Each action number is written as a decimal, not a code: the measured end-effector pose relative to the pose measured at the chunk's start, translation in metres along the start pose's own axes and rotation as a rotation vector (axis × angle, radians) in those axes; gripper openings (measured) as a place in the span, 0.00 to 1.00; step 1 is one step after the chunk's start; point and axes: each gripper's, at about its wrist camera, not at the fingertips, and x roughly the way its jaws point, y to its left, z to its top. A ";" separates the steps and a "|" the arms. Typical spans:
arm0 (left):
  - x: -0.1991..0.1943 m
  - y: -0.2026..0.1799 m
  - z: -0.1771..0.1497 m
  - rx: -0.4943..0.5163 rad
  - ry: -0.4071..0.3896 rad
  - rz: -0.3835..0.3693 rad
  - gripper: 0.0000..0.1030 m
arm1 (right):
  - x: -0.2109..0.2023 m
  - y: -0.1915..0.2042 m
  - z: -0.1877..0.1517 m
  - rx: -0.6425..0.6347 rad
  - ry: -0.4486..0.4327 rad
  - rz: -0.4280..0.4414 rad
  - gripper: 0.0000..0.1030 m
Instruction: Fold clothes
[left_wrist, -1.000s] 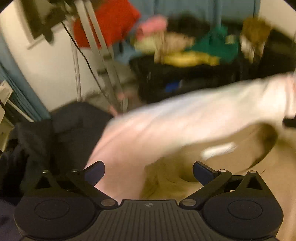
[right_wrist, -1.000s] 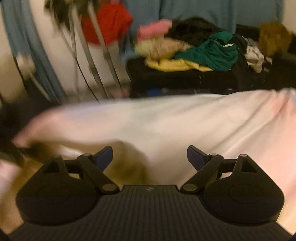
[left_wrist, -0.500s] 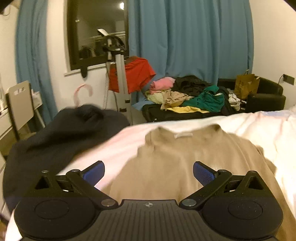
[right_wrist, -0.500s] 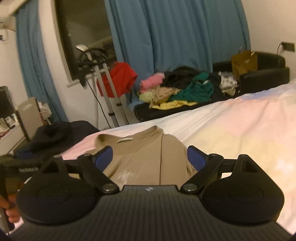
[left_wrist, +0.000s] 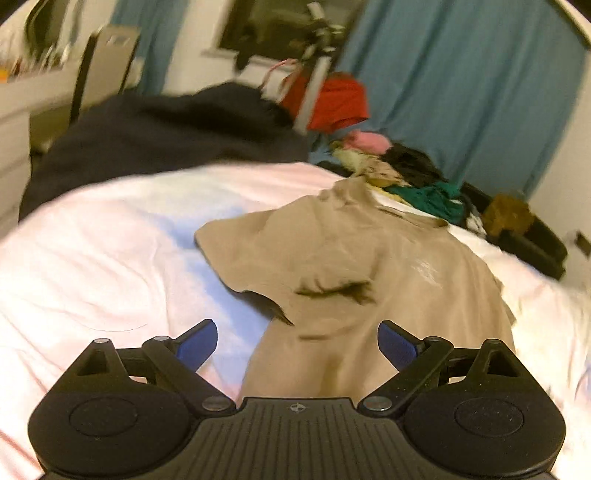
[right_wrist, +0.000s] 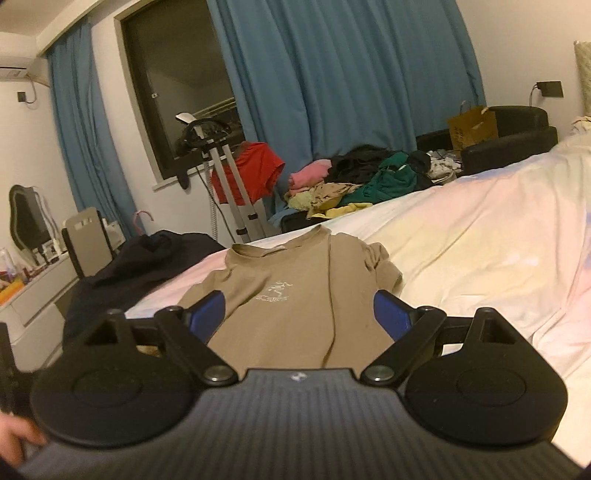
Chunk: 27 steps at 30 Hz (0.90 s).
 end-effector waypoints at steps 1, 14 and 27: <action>0.011 0.007 0.004 -0.031 0.006 0.011 0.91 | 0.001 -0.002 -0.003 0.006 0.002 -0.005 0.86; 0.136 0.049 0.069 -0.125 0.016 0.137 0.15 | 0.086 -0.027 -0.038 0.116 0.092 -0.071 0.86; 0.114 0.032 0.205 0.345 -0.263 0.428 0.02 | 0.116 -0.033 -0.042 0.174 0.131 -0.075 0.86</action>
